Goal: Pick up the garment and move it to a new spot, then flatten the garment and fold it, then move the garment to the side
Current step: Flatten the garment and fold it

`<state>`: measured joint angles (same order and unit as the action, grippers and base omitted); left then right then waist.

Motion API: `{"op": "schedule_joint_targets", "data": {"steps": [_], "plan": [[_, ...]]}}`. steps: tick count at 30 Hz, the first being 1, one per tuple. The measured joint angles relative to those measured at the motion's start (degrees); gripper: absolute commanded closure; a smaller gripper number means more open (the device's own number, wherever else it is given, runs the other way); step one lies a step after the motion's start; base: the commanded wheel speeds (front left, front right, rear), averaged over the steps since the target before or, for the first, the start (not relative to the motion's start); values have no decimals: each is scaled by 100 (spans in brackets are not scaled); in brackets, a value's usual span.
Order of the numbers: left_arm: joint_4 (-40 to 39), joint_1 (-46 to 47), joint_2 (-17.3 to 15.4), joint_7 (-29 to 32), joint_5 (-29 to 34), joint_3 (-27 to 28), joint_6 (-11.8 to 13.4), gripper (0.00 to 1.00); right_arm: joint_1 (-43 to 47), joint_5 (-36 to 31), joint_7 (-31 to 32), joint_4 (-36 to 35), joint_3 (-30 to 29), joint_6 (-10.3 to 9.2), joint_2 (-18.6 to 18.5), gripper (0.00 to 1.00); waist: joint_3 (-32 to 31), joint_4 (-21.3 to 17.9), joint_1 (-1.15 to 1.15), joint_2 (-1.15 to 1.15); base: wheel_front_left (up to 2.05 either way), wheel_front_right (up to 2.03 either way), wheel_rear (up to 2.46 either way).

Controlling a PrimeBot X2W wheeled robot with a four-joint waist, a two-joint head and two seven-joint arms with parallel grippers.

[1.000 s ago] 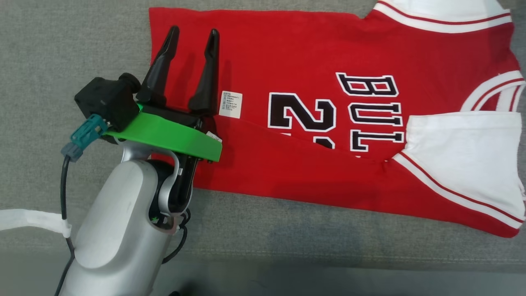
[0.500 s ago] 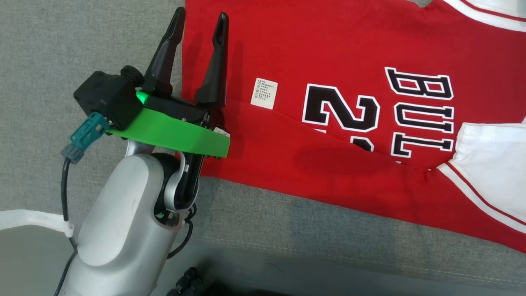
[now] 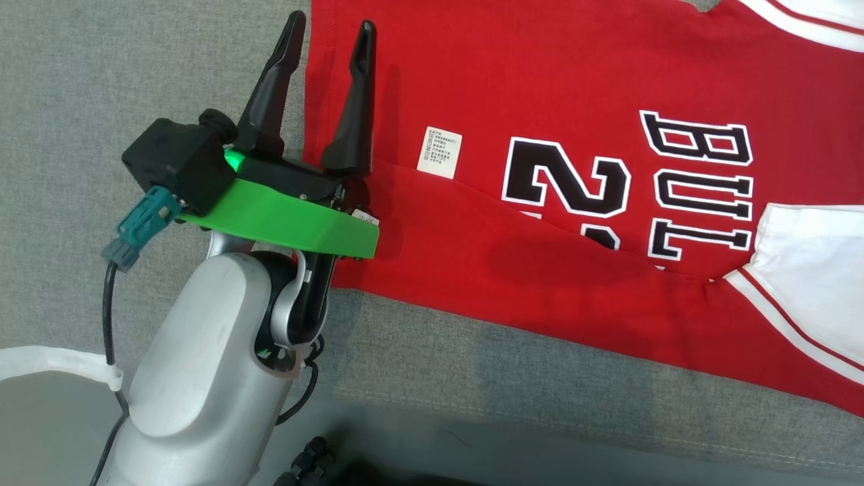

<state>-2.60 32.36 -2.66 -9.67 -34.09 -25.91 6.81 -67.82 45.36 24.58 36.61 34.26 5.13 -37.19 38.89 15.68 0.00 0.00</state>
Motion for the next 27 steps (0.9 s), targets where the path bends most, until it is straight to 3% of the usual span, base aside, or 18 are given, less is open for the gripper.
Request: {"op": "schedule_joint_targets", "data": {"steps": [1, 3, 4, 17, 27], "plan": [[0, -1, 1, -1, 0, 0, 0, 0, -7, -1, -1, 14, 14, 40, 15, 20, -2, -1, 0, 0, 0, 0, 0], [7, -1, 2, -2, 0, 1, 0, 0, -24, -4, -1, 49, 36, 43, 47, 93, -6, -4, 0, 0, 0, 0, 0], [16, -1, 2, -3, 0, 7, 0, 0, -32, -4, -3, 73, 54, 48, 73, 100, -10, -8, 0, 0, 0, 0, 0], [339, -15, -87, -71, 58, 301, 1, 0, -40, -3, -697, 127, 214, 165, 538, 100, -273, -296, 0, 0, 0, 0, 0], [1026, -59, -617, 482, 286, 224, 1, 0, 411, 131, -1440, -275, 499, 193, 701, 100, -614, -759, 0, 0, 0, 0, 0]]}}
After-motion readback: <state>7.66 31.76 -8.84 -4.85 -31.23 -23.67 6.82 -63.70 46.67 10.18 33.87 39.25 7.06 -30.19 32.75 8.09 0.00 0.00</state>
